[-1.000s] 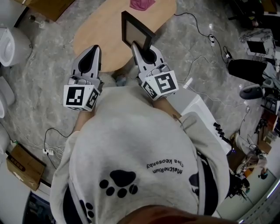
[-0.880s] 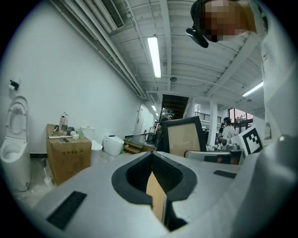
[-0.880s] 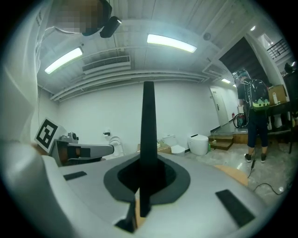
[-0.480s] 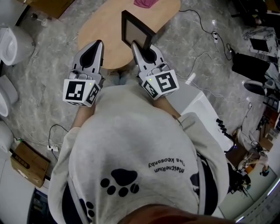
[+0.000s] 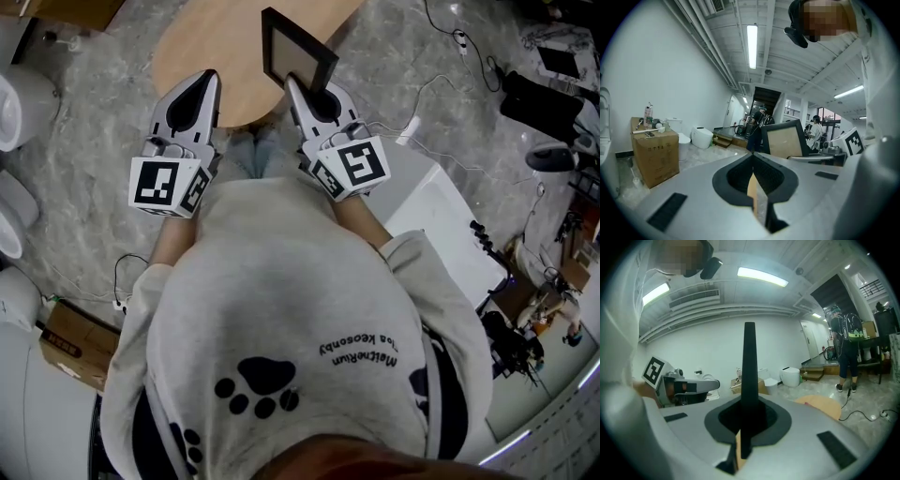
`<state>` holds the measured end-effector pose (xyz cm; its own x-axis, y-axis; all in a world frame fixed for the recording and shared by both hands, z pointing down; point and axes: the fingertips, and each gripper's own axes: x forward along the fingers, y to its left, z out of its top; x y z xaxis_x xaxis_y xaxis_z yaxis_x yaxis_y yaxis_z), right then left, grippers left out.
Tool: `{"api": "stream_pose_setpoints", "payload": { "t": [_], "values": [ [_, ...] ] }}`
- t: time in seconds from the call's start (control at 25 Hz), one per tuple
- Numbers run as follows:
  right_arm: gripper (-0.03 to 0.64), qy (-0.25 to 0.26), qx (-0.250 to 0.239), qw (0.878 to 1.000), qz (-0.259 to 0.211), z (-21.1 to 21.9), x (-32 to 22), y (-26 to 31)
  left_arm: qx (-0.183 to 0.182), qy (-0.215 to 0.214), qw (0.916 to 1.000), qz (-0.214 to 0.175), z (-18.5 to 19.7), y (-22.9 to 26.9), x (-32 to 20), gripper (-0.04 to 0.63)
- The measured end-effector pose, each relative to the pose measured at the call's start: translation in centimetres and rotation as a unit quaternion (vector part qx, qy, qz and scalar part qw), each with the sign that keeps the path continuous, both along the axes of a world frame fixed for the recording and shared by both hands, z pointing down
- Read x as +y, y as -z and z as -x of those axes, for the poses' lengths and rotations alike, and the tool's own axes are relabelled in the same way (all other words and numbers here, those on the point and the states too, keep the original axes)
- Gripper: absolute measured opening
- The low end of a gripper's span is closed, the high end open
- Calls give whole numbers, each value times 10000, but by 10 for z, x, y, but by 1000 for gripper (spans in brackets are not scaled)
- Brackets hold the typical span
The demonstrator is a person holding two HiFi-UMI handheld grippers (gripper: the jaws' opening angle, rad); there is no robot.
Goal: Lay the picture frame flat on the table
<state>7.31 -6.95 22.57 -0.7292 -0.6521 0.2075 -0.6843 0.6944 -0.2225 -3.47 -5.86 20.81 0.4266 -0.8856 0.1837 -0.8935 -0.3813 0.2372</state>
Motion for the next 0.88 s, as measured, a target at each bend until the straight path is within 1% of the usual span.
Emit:
{"api": "stream_pose_setpoints", "payload": {
  "t": [0.36, 0.72, 0.88],
  "values": [
    [18, 10, 164, 9996, 225, -3, -2, -29, -26, -214, 9993, 294, -3, -30, -2, 9],
    [18, 184, 197, 9989, 388, 1, -7, -51, -37, -411, 9979, 491, -5, -54, -11, 9],
    [18, 255, 181, 9986, 434, 2, -17, -64, -39, -479, 9974, 532, -7, -67, -22, 9]
  ]
}}
